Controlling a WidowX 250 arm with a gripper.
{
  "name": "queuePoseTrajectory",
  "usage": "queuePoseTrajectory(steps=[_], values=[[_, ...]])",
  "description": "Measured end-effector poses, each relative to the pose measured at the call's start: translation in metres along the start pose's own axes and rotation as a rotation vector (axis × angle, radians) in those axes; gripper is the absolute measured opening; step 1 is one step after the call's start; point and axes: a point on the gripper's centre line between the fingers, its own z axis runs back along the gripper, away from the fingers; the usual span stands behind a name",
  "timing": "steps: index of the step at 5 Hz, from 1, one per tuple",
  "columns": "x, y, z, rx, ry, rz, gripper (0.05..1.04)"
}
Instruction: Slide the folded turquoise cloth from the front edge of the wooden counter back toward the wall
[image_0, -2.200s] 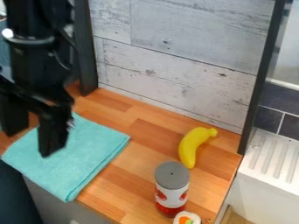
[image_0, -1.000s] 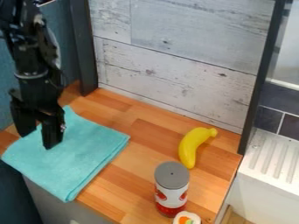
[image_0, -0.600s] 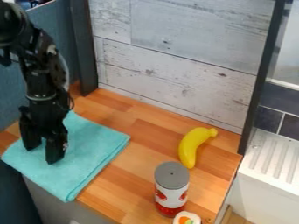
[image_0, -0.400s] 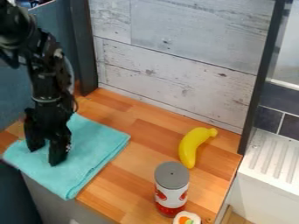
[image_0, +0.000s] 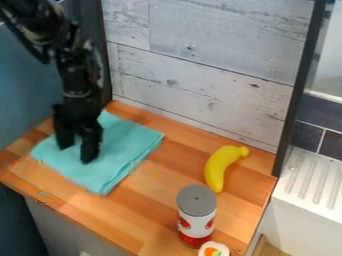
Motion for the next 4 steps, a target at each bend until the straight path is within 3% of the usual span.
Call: queuePoseTrajectory(steps=[1,2,4], values=[[0.03,0.002,0.004,0.013,-0.02,0.004,1.002],[0.043,0.002,0.003,-0.001,-0.026,0.019,1.002],[0.035,-0.004,0.007,-0.027,-0.023,0.083,1.001]])
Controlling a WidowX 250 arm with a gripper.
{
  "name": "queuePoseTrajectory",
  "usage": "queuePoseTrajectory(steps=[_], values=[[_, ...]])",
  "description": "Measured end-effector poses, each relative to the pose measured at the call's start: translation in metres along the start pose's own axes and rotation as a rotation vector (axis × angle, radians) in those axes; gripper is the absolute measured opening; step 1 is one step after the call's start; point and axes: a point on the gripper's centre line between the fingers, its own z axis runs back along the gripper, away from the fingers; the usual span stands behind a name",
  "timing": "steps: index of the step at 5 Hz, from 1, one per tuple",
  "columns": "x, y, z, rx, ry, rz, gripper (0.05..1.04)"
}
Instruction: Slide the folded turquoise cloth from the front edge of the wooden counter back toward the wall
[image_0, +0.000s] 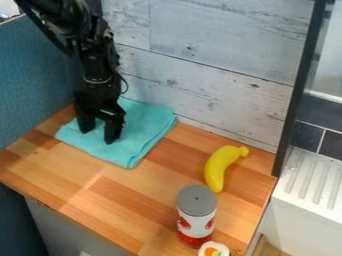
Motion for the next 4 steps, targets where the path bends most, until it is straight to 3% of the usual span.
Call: queuePoseTrajectory(steps=[1,2,3,4], values=[[-0.015,-0.007,0.021,-0.034,-0.044,-0.023,1.001],[-0.029,0.006,0.068,0.012,-0.121,-0.003,1.001],[-0.05,0.006,0.104,0.028,-0.111,-0.014,1.0],[-0.09,0.0,0.132,0.039,-0.012,0.007,1.001]])
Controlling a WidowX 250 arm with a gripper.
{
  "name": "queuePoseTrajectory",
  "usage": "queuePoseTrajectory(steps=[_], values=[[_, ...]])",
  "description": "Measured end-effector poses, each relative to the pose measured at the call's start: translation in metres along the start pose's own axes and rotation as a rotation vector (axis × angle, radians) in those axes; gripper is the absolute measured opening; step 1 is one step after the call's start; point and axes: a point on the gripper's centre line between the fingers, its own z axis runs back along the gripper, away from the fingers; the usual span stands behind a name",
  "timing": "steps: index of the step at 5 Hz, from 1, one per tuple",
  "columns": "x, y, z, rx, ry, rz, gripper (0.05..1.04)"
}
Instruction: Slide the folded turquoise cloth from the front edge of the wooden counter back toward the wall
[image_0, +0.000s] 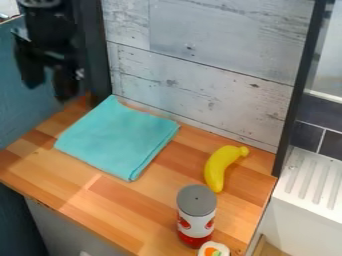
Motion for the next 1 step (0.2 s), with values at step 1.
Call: queuePoseTrajectory(steps=[1], values=[[-0.0266,-0.0164,0.0099,-0.021,0.066,-0.018,1.0]])
